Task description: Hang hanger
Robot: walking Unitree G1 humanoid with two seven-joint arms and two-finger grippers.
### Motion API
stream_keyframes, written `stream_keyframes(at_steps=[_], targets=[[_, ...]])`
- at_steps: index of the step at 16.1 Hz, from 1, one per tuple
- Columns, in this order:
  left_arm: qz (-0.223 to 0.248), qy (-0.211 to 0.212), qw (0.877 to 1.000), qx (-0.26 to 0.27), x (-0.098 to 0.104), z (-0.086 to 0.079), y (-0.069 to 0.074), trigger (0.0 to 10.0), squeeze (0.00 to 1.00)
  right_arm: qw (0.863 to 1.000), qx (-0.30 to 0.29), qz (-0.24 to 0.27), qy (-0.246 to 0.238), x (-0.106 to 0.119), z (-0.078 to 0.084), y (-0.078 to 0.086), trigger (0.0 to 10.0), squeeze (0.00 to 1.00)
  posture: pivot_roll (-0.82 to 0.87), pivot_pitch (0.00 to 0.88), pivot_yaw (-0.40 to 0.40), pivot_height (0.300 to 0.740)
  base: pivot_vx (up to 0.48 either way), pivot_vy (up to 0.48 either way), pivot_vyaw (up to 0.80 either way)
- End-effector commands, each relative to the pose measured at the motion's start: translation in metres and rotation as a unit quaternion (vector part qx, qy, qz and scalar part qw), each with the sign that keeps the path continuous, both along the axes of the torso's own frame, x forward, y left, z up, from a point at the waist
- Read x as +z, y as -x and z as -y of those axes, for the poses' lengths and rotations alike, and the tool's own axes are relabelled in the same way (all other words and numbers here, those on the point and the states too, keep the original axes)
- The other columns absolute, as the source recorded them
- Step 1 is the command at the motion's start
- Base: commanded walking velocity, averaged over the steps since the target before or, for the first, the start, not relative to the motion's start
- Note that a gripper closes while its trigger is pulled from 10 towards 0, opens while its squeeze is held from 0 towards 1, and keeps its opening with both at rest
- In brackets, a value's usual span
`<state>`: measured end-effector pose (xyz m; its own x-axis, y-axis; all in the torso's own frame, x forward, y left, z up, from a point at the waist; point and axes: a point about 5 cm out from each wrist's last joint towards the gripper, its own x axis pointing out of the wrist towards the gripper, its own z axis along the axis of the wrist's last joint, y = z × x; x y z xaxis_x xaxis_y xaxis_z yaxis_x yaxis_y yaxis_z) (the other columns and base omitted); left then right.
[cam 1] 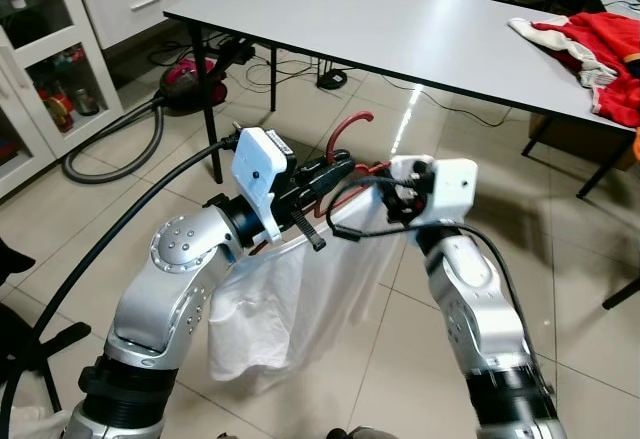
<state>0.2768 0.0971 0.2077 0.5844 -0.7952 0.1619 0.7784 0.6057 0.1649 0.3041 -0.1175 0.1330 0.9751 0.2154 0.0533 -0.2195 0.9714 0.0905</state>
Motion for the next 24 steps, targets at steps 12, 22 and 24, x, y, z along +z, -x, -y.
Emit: stream_keyframes(at_steps=[12, 22, 24], targets=[[0.008, 0.005, 1.000, -0.001, 0.003, 0.003, -0.002, 10.0, 0.00, 0.996, 0.028, -0.070, -0.040, -0.008, 0.001, 0.006, 0.0, 0.00, -0.02, 0.042, -0.107, 0.740, 0.000, 0.000, 0.00], [-0.002, -0.064, 0.997, 0.036, -0.012, -0.001, -0.016, 10.0, 0.00, 0.996, 0.054, -0.067, -0.017, 0.011, 0.005, 0.009, 0.0, 0.00, -0.04, 0.028, -0.095, 0.740, 0.000, 0.000, 0.00], [-0.020, -0.094, 0.987, 0.127, -0.020, -0.015, -0.038, 10.0, 0.00, 0.997, 0.068, -0.042, 0.012, 0.020, 0.006, 0.011, 0.0, 0.00, -0.04, 0.028, -0.095, 0.740, 0.000, 0.000, 0.00]])
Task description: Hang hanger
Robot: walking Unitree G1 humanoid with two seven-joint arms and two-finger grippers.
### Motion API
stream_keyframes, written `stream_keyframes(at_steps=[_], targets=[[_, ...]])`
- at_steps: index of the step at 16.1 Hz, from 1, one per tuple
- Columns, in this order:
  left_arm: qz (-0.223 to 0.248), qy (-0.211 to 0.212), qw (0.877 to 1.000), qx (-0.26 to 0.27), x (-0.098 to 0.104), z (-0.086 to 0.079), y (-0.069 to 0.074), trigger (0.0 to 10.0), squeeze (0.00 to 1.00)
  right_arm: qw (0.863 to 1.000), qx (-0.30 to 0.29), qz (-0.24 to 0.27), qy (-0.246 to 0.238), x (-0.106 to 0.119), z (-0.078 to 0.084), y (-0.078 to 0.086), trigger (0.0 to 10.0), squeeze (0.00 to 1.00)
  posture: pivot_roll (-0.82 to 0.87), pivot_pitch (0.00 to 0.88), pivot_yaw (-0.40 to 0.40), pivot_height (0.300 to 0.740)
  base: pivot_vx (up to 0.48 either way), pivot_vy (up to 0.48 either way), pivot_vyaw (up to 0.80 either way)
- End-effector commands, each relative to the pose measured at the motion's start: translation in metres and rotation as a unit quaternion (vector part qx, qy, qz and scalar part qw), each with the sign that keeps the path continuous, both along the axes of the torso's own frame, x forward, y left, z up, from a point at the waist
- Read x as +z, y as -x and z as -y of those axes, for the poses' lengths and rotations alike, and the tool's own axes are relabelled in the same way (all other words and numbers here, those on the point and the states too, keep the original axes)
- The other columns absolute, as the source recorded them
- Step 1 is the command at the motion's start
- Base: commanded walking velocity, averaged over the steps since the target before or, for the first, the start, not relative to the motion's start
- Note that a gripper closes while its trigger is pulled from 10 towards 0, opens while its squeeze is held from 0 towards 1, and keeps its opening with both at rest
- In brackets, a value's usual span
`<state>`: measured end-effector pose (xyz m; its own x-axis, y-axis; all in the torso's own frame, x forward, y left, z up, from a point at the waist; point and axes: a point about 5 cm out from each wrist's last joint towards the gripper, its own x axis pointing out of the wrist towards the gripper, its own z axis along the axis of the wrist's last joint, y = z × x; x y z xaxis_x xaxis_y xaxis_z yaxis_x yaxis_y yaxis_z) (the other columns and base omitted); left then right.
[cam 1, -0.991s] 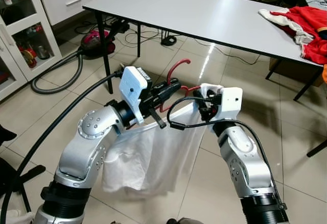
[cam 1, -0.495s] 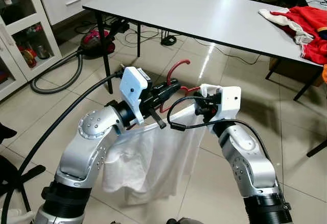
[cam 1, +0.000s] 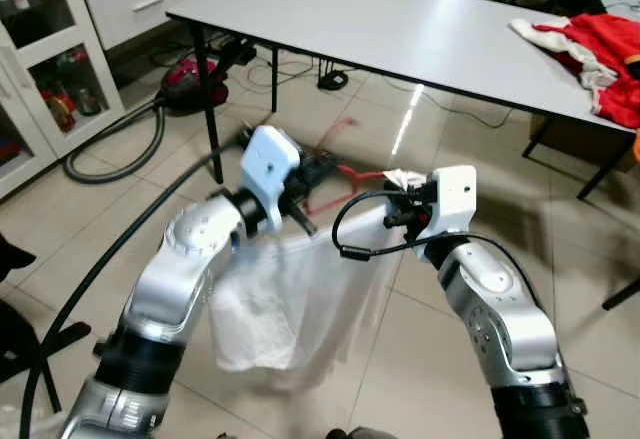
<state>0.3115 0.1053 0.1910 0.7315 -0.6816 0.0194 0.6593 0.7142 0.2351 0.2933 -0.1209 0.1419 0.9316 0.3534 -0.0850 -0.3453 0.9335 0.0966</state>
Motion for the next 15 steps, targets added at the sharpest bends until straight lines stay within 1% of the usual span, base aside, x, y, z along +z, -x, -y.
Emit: stream_keyframes(at_steps=[1, 2, 5, 7, 8, 10, 11, 13, 15], targets=[[-0.004, -0.010, 0.999, 0.044, -0.001, -0.010, -0.007, 10.0, 0.00, 0.999, 0.000, 0.045, 0.010, 0.016, 0.004, 0.001, 0.0, 0.00, -0.05, 0.020, -0.087, 0.740, 0.000, 0.000, 0.00], [-0.006, -0.008, 0.999, 0.049, 0.000, -0.012, -0.009, 10.0, 0.00, 0.997, 0.002, 0.076, 0.017, 0.027, 0.005, 0.001, 0.0, 0.00, -0.05, 0.017, -0.085, 0.740, 0.000, 0.000, 0.00], [-0.007, -0.021, 0.998, 0.053, -0.004, -0.013, -0.012, 10.0, 0.00, 0.993, 0.007, 0.116, 0.004, 0.047, 0.005, 0.003, 0.0, 0.00, -0.06, 0.008, -0.081, 0.740, 0.000, 0.000, 0.00], [-0.003, -0.029, 0.998, 0.050, -0.006, -0.014, -0.012, 10.0, 0.00, 0.989, -0.039, 0.144, 0.007, 0.061, 0.026, -0.004, 0.0, 0.00, -0.06, 0.004, -0.079, 0.740, 0.000, 0.000, 0.00], [-0.003, -0.030, 0.998, 0.048, -0.006, -0.014, -0.012, 10.0, 0.00, 0.988, -0.049, 0.148, 0.007, 0.063, 0.031, -0.006, 0.0, 0.00, -0.06, 0.004, -0.078, 0.740, 0.000, 0.000, 0.00], [-0.006, -0.034, 0.998, 0.043, -0.008, -0.015, -0.009, 10.0, 0.00, 0.983, -0.079, 0.167, 0.006, 0.074, 0.048, -0.011, 0.0, 0.00, -0.05, 0.004, -0.076, 0.740, 0.000, 0.000, 0.00], [-0.006, -0.035, 0.999, 0.040, -0.009, -0.015, -0.008, 10.0, 0.00, 0.982, -0.081, 0.172, 0.008, 0.077, 0.051, -0.012, 0.0, 0.00, -0.05, 0.004, -0.077, 0.740, 0.000, 0.000, 0.00], [-0.004, -0.031, 0.999, 0.033, -0.009, -0.014, -0.007, 10.0, 0.00, 0.981, -0.097, 0.166, 0.013, 0.074, 0.061, -0.017, 0.0, 0.00, -0.05, 0.005, -0.079, 0.740, 0.000, 0.000, 0.00], [0.004, -0.015, 1.000, 0.016, -0.004, -0.013, -0.002, 10.0, 0.00, 0.981, -0.129, 0.142, 0.036, 0.059, 0.083, -0.022, 0.0, 0.00, -0.04, 0.007, -0.081, 0.740, 0.000, 0.000, 0.00]])
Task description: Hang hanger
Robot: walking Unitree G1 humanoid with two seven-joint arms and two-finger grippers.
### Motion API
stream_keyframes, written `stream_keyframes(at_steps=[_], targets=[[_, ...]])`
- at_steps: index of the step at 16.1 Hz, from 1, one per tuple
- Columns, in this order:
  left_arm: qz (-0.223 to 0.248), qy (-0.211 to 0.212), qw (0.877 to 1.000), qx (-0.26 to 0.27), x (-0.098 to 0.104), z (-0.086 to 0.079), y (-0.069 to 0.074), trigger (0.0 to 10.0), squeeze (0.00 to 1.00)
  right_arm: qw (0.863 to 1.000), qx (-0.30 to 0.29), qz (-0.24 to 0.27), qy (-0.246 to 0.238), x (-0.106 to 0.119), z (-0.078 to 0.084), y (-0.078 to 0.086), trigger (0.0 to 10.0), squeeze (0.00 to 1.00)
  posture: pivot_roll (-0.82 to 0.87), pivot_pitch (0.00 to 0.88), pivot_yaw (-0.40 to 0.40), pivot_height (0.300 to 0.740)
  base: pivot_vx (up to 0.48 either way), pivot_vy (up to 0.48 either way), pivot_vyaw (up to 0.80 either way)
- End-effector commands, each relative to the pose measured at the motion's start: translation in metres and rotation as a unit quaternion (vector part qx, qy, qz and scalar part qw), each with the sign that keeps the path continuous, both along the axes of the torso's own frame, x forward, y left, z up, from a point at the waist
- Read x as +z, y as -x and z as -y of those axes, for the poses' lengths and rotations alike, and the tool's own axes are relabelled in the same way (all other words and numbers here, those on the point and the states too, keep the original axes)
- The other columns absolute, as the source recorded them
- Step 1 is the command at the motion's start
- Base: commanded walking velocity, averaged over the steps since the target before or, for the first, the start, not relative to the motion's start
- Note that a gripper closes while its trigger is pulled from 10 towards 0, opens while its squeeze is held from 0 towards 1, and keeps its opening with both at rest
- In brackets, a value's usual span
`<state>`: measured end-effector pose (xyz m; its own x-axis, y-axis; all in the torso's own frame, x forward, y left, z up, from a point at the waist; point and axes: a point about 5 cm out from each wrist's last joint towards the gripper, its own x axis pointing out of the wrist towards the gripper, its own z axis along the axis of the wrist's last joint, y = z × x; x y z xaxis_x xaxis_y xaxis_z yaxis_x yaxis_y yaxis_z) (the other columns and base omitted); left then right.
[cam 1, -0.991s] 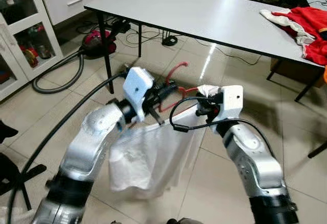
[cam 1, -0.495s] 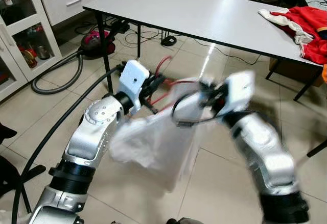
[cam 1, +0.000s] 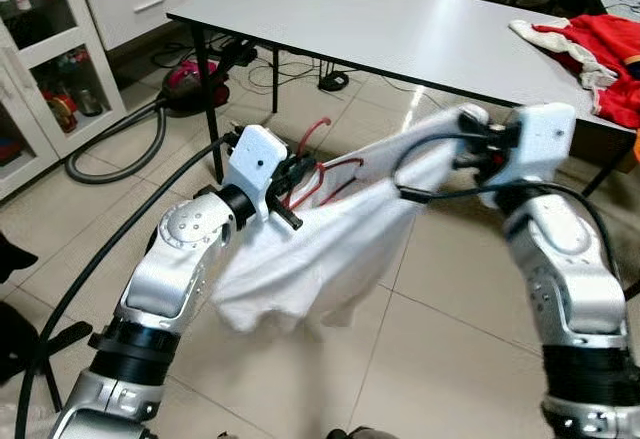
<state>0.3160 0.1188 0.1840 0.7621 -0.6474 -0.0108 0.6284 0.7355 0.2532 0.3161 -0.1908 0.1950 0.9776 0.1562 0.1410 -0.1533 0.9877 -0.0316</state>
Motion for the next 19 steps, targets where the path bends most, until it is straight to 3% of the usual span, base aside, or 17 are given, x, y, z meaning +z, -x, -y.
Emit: stream_keyframes(at_steps=[1, 2, 3, 5, 9, 11, 12, 14, 15, 19], targets=[[0.015, 0.017, 0.999, -0.027, 0.008, 0.002, 0.007, 10.0, 0.00, 0.999, -0.046, -0.004, 0.011, -0.009, 0.027, -0.002, 0.0, 0.00, -0.04, 0.010, -0.082, 0.740, 0.000, 0.000, 0.00], [0.017, 0.026, 0.999, -0.040, 0.011, 0.004, 0.010, 10.0, 0.00, 0.998, -0.059, -0.011, 0.013, -0.014, 0.035, -0.003, 0.0, 0.00, -0.04, 0.011, -0.083, 0.740, 0.000, 0.000, 0.00], [0.018, 0.058, 0.994, -0.087, 0.022, 0.009, 0.020, 10.0, 0.00, 0.996, -0.085, -0.036, 0.018, -0.030, 0.051, -0.006, 0.0, 0.00, -0.04, 0.014, -0.086, 0.740, 0.000, 0.000, 0.00], [0.016, 0.095, 0.987, -0.130, 0.033, 0.013, 0.029, 10.0, 0.00, 0.993, -0.104, -0.060, 0.014, -0.045, 0.063, -0.010, 0.0, 0.00, -0.03, 0.016, -0.085, 0.740, 0.000, 0.000, 0.00], [-0.005, 0.135, 0.961, -0.241, 0.049, 0.020, 0.054, 10.0, 0.00, 0.988, -0.144, -0.050, -0.014, -0.041, 0.075, -0.030, 0.0, 0.00, -0.03, 0.021, -0.083, 0.740, 0.000, 0.000, 0.00], [-0.019, 0.141, 0.950, -0.280, 0.052, 0.023, 0.063, 10.0, 0.00, 0.988, -0.147, -0.040, -0.031, -0.033, 0.072, -0.043, 0.0, 0.00, -0.03, 0.023, -0.087, 0.740, 0.000, 0.000, 0.00], [-0.029, 0.122, 0.954, -0.272, 0.046, 0.023, 0.062, 10.0, 0.00, 0.990, -0.136, -0.006, -0.047, -0.014, 0.064, -0.053, 0.0, 0.00, -0.02, 0.025, -0.085, 0.740, 0.000, 0.000, 0.00], [-0.035, 0.116, 0.956, -0.267, 0.043, 0.021, 0.060, 10.0, 0.00, 0.991, -0.121, 0.024, -0.053, 0.005, 0.056, -0.061, 0.0, 0.00, -0.02, 0.026, -0.085, 0.740, 0.000, 0.000, 0.00], [-0.040, 0.126, 0.956, -0.263, 0.044, 0.019, 0.059, 10.0, 0.00, 0.989, -0.131, 0.031, -0.056, 0.010, 0.059, -0.064, 0.0, 0.00, -0.02, 0.029, -0.089, 0.740, 0.000, 0.000, 0.00], [-0.079, 0.052, 0.968, -0.232, 0.014, 0.016, 0.055, 10.0, 0.00, 0.980, -0.120, 0.122, -0.097, 0.064, 0.061, -0.070, 0.0, 0.00, -0.02, 0.036, -0.086, 0.740, 0.000, 0.000, 0.00]])
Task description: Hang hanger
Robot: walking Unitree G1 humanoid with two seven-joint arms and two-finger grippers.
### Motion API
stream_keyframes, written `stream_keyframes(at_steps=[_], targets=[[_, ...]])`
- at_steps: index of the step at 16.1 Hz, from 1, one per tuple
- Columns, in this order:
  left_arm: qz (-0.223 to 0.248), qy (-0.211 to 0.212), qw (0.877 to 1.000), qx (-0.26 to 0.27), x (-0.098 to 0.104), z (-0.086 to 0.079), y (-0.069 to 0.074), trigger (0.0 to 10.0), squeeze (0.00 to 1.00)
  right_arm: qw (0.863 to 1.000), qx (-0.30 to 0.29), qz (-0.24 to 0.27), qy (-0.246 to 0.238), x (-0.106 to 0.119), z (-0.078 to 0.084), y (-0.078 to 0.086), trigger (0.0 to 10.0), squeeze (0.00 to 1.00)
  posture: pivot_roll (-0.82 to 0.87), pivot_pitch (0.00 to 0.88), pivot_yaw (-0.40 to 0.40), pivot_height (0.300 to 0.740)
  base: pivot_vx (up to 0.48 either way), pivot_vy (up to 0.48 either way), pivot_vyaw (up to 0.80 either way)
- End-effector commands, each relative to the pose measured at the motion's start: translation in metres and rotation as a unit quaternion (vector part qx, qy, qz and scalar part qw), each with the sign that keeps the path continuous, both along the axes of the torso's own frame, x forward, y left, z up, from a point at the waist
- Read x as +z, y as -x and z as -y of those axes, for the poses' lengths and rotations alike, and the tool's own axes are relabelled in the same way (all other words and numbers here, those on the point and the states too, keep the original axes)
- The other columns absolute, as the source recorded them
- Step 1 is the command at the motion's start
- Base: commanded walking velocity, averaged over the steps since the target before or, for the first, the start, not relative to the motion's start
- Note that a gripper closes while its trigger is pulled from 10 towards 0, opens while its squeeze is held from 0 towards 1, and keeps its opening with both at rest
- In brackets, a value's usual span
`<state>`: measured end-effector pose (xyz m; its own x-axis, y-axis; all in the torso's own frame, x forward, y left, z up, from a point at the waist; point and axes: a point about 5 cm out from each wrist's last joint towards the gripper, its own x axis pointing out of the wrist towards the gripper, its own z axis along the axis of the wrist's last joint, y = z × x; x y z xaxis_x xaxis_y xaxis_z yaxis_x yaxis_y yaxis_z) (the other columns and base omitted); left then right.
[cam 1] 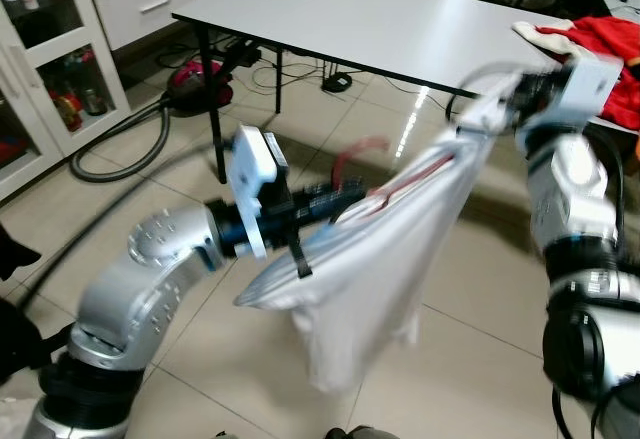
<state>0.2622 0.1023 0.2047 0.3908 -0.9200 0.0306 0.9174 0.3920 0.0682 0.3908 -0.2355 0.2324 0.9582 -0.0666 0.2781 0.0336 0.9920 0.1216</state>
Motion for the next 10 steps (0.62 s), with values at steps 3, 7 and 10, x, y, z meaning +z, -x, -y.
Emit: stream_keyframes(at_steps=[3, 7, 10], targets=[[-0.011, -0.020, 1.000, -0.001, -0.006, -0.001, 0.000, 10.0, 0.00, 0.997, -0.054, 0.017, 0.051, 0.012, 0.030, 0.004, 0.0, 0.00, -0.02, 0.040, -0.084, 0.740, 0.000, 0.000, 0.00], [0.003, 0.005, 1.000, -0.006, 0.005, -0.004, 0.001, 10.0, 0.00, 0.986, -0.111, -0.080, 0.091, -0.036, 0.060, 0.020, 0.0, 0.00, -0.02, 0.041, -0.082, 0.740, 0.000, 0.000, 0.00], [0.006, 0.027, 1.000, -0.013, 0.012, -0.005, 0.002, 10.0, 0.00, 0.981, -0.138, -0.107, 0.086, -0.050, 0.076, 0.028, 0.0, 0.00, -0.02, 0.044, -0.083, 0.740, 0.000, 0.000, 0.00]])
